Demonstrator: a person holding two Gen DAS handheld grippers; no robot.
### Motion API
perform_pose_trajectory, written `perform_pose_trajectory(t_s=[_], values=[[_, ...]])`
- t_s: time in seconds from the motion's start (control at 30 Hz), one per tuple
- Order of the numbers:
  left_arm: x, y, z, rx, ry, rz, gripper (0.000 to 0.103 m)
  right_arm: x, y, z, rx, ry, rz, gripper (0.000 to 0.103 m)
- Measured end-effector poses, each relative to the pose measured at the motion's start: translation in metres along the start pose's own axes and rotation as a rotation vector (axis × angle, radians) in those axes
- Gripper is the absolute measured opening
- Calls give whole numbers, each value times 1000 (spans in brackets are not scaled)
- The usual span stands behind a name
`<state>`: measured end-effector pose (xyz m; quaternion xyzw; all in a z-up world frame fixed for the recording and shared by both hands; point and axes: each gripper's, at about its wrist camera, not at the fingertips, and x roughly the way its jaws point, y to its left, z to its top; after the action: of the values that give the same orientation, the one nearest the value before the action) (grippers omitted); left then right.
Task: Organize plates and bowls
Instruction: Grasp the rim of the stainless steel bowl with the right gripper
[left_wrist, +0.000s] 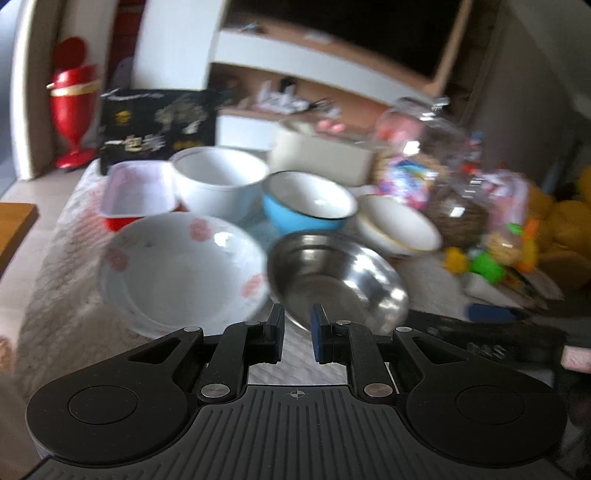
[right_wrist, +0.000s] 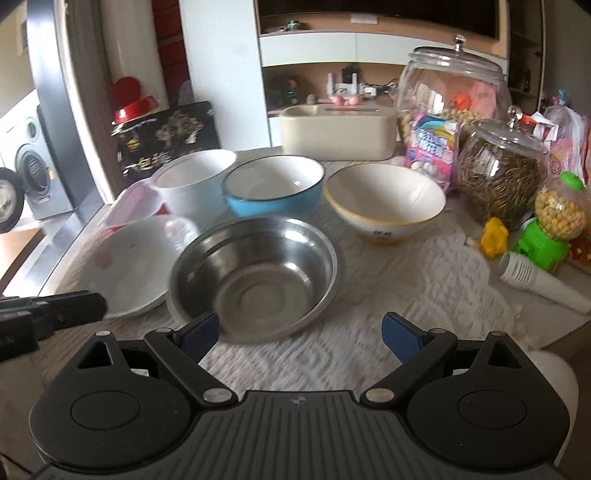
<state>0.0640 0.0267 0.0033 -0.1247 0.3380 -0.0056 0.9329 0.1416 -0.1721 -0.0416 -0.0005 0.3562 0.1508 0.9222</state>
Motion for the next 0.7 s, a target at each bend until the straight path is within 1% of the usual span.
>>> perform_pose_trajectory(t_s=[0.03,0.07,0.13,0.23,0.4,0.43,0.5,0.57,0.63,0.67,0.7], values=[[6,1,6,3,12,22,17,5,-4,2,3,5,2,96],[12,3,11,15,19,7,17,10,-6,4,4,11,7,96],[26,11,24,24,49,-50,17,20,-12,7,3,24,21,96],[50,24,39,-12,107,-87,17,38,-19,10,-2,70,56,96],[82,28,51,-3,166,-47,17,64,-32,20,39,83,48,94],[87,29,51,-3,177,-48,17,69,-35,23,48,85,45,93],[98,28,52,5,196,-44,17,80,-38,28,60,91,52,84],[110,27,52,15,222,-22,17,89,-38,33,62,99,63,79],[122,27,52,21,250,-15,22,100,-36,36,54,107,66,76],[126,27,51,22,266,-19,22,105,-34,37,51,113,66,74],[131,26,50,22,282,-23,22,110,-33,37,49,123,70,68]])
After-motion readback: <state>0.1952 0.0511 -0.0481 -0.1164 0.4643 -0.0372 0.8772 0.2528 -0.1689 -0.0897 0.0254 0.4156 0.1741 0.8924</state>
